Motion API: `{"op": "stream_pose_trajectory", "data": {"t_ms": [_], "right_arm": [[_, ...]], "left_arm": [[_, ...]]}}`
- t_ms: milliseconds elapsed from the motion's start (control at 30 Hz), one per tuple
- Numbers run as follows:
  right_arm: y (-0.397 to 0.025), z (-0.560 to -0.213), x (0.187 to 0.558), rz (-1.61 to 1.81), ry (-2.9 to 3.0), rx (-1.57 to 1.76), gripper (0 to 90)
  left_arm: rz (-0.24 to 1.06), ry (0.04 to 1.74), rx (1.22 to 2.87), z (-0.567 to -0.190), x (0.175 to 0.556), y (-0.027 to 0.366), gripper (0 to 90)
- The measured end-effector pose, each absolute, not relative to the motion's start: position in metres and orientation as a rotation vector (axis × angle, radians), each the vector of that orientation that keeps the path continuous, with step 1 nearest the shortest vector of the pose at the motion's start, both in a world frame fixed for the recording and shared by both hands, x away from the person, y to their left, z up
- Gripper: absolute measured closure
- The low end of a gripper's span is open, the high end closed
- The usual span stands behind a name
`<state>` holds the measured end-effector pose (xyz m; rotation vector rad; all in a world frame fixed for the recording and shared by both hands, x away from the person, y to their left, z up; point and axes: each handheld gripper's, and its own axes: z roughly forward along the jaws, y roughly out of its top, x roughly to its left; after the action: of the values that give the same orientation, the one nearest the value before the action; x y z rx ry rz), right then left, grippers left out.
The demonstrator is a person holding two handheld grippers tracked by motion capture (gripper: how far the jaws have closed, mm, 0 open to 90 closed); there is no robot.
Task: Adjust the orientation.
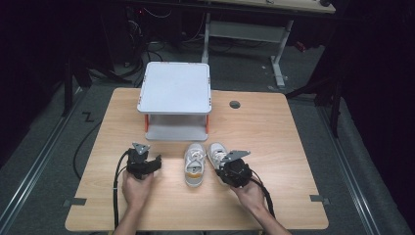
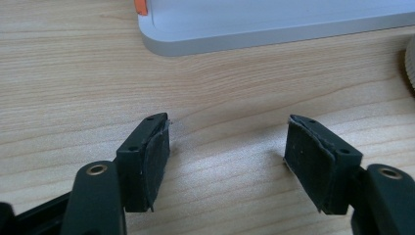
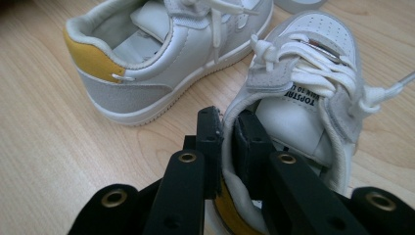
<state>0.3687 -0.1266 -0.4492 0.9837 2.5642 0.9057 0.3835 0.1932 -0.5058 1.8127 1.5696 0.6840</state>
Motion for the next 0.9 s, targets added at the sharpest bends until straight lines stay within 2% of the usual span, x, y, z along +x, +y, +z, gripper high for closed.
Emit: {"op": "stream_pose_trajectory", "data": {"t_ms": [500,533,600,633,733,867,900], "right_arm": [[-0.115,-0.456,0.372,0.923,2.563,1.027,79.5],[-0.115,-0.457,0.373,0.942,2.575,1.026,74.2],[-0.115,-0.456,0.373,0.948,2.582,1.028,70.9],[-0.113,-0.457,0.373,0.96,2.601,1.028,63.0],[-0.112,-0.457,0.373,0.978,2.609,1.031,59.2],[-0.115,-0.456,0.371,1.047,2.61,1.03,46.6],[-0.115,-0.456,0.371,1.047,2.61,1.03,46.6]], "left_arm": [[0.686,1.568,1.817,-0.506,0.384,0.193,33.4],[0.687,1.571,1.817,-0.506,0.384,0.193,33.5],[0.69,1.569,1.82,-0.506,0.384,0.193,33.6],[0.691,1.569,1.821,-0.506,0.384,0.193,33.8],[0.689,1.569,1.819,-0.506,0.384,0.193,33.8],[0.689,1.569,1.819,-0.506,0.384,0.193,33.7],[0.689,1.569,1.819,-0.506,0.384,0.193,33.7]]}}
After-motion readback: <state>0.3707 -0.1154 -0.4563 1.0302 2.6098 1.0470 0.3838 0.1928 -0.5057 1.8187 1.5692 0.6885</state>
